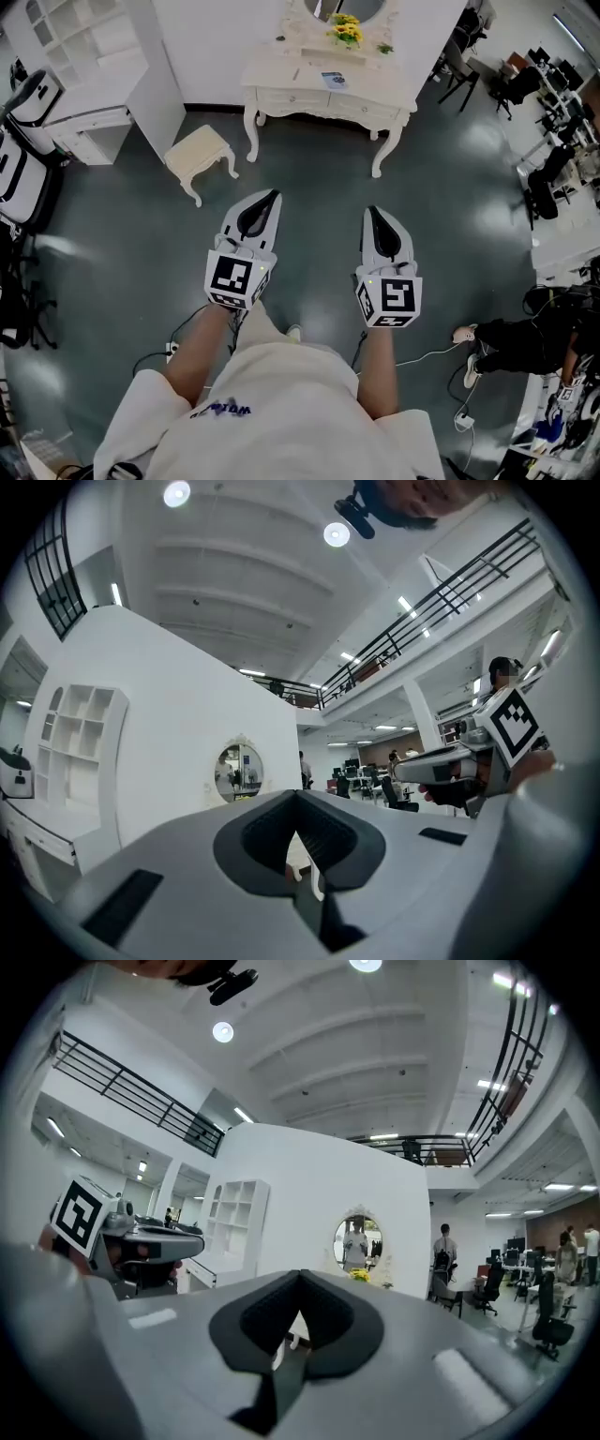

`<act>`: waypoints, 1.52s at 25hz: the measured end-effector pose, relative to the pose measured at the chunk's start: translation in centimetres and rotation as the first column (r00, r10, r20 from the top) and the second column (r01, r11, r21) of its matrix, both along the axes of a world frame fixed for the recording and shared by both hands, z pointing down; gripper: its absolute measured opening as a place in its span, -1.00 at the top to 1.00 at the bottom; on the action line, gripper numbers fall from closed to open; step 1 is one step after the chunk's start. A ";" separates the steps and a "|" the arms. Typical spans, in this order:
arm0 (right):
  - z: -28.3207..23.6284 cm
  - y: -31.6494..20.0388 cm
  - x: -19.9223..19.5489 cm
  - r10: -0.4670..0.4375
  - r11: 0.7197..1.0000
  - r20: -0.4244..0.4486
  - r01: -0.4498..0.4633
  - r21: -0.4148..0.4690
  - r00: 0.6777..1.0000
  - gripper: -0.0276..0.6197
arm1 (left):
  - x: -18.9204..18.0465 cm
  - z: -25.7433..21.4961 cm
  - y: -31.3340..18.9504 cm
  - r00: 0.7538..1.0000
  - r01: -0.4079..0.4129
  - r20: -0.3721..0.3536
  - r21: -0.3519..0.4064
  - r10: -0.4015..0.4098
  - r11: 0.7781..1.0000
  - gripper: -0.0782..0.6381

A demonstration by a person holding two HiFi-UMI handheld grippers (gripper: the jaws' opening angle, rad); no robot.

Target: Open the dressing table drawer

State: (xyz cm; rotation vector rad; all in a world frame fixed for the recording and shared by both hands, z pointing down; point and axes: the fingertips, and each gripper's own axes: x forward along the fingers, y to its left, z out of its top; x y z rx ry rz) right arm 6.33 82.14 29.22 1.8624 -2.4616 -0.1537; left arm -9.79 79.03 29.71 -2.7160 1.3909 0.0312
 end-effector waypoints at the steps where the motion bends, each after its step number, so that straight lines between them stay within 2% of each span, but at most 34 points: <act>1: 0.1 0.1 -0.3 -0.005 1.000 0.006 0.005 0.003 1.000 0.88 | -0.1 0.2 0.2 1.000 -0.003 0.003 0.000 0.003 1.000 0.76; 8: 0.7 0.1 -0.7 -0.012 1.000 0.022 0.012 0.021 1.000 0.88 | 0.0 0.8 0.1 1.000 0.004 -0.008 0.000 -0.004 1.000 0.76; 10: 0.7 0.1 -0.7 -0.015 1.000 0.032 0.014 0.018 0.999 0.75 | 0.4 0.8 0.3 1.000 -0.006 -0.012 -0.002 0.006 1.000 0.76; 12: 0.8 0.0 -0.6 -0.014 1.000 0.040 0.014 0.014 0.999 0.73 | 0.8 0.8 0.3 1.000 -0.013 -0.005 -0.004 0.013 1.000 0.76; 19: 1.5 -0.4 0.9 -0.002 1.000 0.052 0.002 -0.002 0.999 0.47 | 1.6 1.4 -0.4 1.000 -0.005 0.002 -0.019 0.005 1.000 0.75; 25: 1.6 -0.4 1.9 -0.030 1.000 0.096 0.029 0.008 0.995 0.09 | 2.5 2.1 -0.1 1.000 -0.021 0.008 -0.041 0.021 0.999 0.58; 30: 2.1 -1.0 2.6 -0.026 1.000 0.099 0.027 -0.006 0.995 -0.18 | 2.8 2.0 -0.3 1.000 -0.022 -0.012 -0.030 0.021 0.999 0.30; 34: 2.4 -1.6 3.3 -0.011 1.000 0.097 0.011 0.006 0.995 -0.45 | 3.5 2.3 -0.8 0.998 -0.045 -0.042 -0.037 0.043 0.998 -0.19; 38: 2.5 -1.7 4.1 0.004 1.000 0.106 -0.005 0.017 0.994 -0.59 | 3.7 2.1 -0.9 1.000 -0.019 -0.011 -0.011 0.019 1.000 -0.35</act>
